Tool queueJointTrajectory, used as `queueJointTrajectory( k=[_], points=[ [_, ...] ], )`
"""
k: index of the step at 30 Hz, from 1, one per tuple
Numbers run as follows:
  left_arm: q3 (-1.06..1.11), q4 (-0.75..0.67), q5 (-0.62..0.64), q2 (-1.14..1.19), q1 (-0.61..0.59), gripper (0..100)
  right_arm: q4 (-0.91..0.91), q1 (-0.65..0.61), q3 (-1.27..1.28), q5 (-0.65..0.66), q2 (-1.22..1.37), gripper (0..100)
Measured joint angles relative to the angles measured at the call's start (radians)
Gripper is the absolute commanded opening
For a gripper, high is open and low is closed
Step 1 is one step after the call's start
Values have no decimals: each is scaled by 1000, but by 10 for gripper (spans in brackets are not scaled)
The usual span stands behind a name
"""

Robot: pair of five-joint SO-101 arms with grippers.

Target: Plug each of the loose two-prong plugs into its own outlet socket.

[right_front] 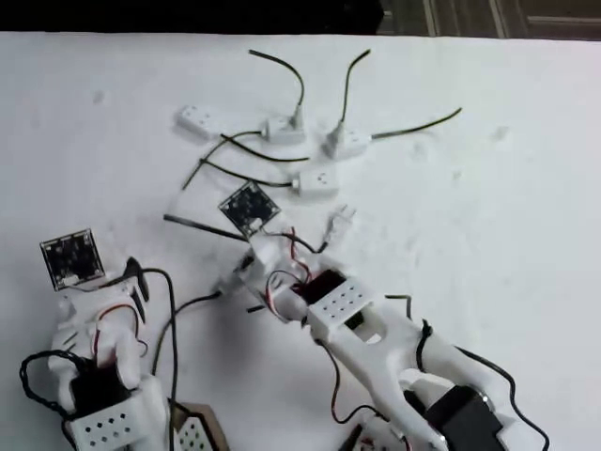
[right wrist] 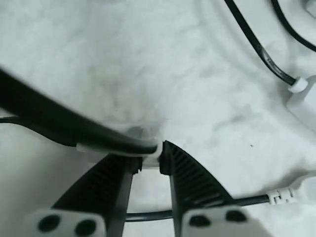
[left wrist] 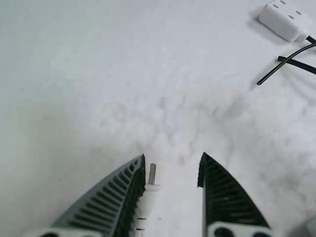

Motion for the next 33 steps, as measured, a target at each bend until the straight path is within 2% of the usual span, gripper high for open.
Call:
queueJointTrajectory(
  k=[6, 17, 28, 30, 32, 33],
  points=[
    [8, 0, 0, 0, 0, 187, 21, 5, 0, 0, 3, 17],
    [57, 5, 0, 0, 2, 187, 12, 9, -64, 31, 163, 17],
    [57, 143, 0, 0, 11, 182, 12, 9, -66, 44, 169, 17],
    [57, 173, 0, 0, 11, 133, 12, 9, -66, 44, 169, 17],
    [57, 201, 0, 0, 11, 27, 12, 9, -66, 44, 169, 17],
    [57, 212, 0, 0, 12, 13, 12, 9, -66, 44, 169, 17]
  ],
)
